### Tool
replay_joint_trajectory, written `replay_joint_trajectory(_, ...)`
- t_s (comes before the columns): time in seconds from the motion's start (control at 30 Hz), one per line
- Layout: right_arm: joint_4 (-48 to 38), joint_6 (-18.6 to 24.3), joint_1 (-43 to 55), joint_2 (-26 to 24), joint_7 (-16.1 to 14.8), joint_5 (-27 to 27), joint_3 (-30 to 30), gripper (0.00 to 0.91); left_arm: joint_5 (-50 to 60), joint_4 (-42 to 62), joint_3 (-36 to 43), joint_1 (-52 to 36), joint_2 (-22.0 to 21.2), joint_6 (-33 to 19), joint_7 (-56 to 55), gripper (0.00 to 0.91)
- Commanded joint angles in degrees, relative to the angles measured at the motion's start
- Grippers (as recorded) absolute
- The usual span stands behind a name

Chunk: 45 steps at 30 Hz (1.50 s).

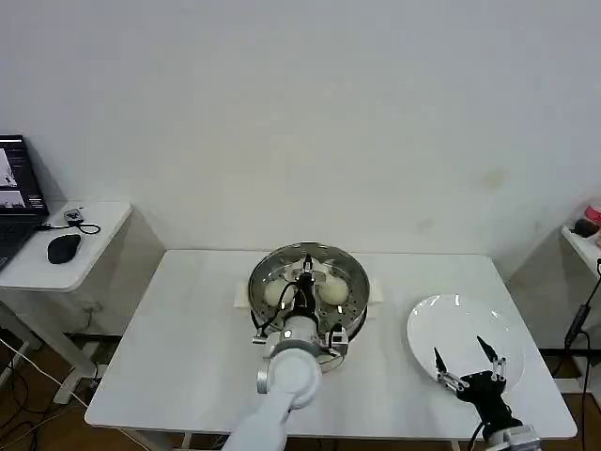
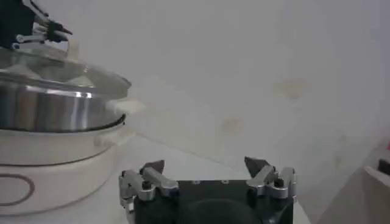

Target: Take steamed baozi put them in steamer then cover it.

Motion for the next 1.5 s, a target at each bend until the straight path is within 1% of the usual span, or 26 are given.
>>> replay_joint_trajectory(0.03, 0.01, 0.10, -0.06, 0.04, 0.00, -0.10, 0.03, 0.907, -0.41, -0.01, 0.08, 0.17, 0.01, 0.09, -0.24, 0.000)
replay_joint_trajectory(0.13, 0.03, 0.08, -0.05, 0.08, 0.00, -0.25, -0.06, 0.907, -1.02, -0.22, 0.11, 0.40, -0.01, 0.14, -0.29, 0.000)
replay_joint_trajectory(0.17, 0.05, 0.08, -0.05, 0.12, -0.01, -0.32, -0.12, 0.907, -1.09, -0.31, 0.10, 0.48, -0.01, 0.11, -0.22, 0.040)
replay_joint_trajectory(0.2, 0.06, 0.08, -0.06, 0.14, -0.03, -0.39, -0.17, 0.907, -1.38, -0.48, 0.15, 0.59, 0.01, 0.11, -0.30, 0.907)
replay_joint_trajectory(0.43, 0.00, 0.18, -0.16, 0.34, -0.02, -0.86, -0.49, 0.907, -2.30, -3.41, 0.00, 1.36, 0.63, 0.15, -0.33, 0.907)
replay_joint_trajectory(0.6, -0.32, 0.42, -0.17, 0.74, 0.07, -1.47, -1.11, 0.907, -3.51, -7.25, -0.18, 3.18, 2.58, 0.11, -0.22, 0.907)
replay_joint_trajectory(0.8, -0.55, 0.50, -0.29, 0.89, 0.14, -1.84, -1.44, 0.907, -7.87, -14.61, -0.45, 7.50, 7.22, -0.39, -0.35, 0.907)
replay_joint_trajectory(0.9, -0.77, 0.51, -0.24, 0.86, 0.21, -1.91, -1.44, 0.907, -12.78, -19.44, -0.84, 9.67, 9.97, -0.93, -0.82, 0.907)
replay_joint_trajectory(0.93, -0.81, 0.51, -0.28, 0.84, 0.21, -1.91, -1.45, 0.907, -15.50, -21.66, -1.19, 10.63, 11.51, -1.32, -1.17, 0.907)
replay_joint_trajectory(1.07, -0.85, 0.57, -0.46, 0.83, 0.23, -1.87, -1.45, 0.907, -21.10, -27.25, -3.56, 13.80, 14.81, -3.98, -3.17, 0.907)
replay_joint_trajectory(1.17, -0.91, 0.74, -0.74, 0.84, 0.32, -1.88, -1.47, 0.907, -31.70, -32.29, -6.32, 18.16, 17.58, -5.40, -7.42, 0.907)
replay_joint_trajectory(1.23, -0.95, 0.83, -0.96, 0.75, 0.35, -1.79, -1.67, 0.907, -40.20, -33.75, -8.86, 21.88, 18.90, -5.86, -14.47, 0.907)
replay_joint_trajectory(1.3, -1.11, 0.84, -0.99, 0.58, 0.52, -1.17, -2.15, 0.907, -52.09, -32.96, -12.38, 25.45, 19.30, -9.20, -21.44, 0.907)
replay_joint_trajectory(1.37, -1.18, 0.62, -0.80, 0.31, 0.77, 0.06, -3.06, 0.907, -67.80, -30.63, -16.18, 26.95, 19.59, -13.01, -29.51, 0.907)
replay_joint_trajectory(1.47, -0.60, 0.32, -0.87, -0.14, 1.22, 1.75, -4.17, 0.907, -90.92, -27.97, -24.86, 30.10, 18.86, -20.17, -35.39, 0.907)
replay_joint_trajectory(1.5, -0.51, 0.37, -0.97, -0.28, 1.30, 1.69, -4.32, 0.907, -94.07, -27.74, -26.26, 30.93, 18.58, -21.29, -35.90, 0.907)
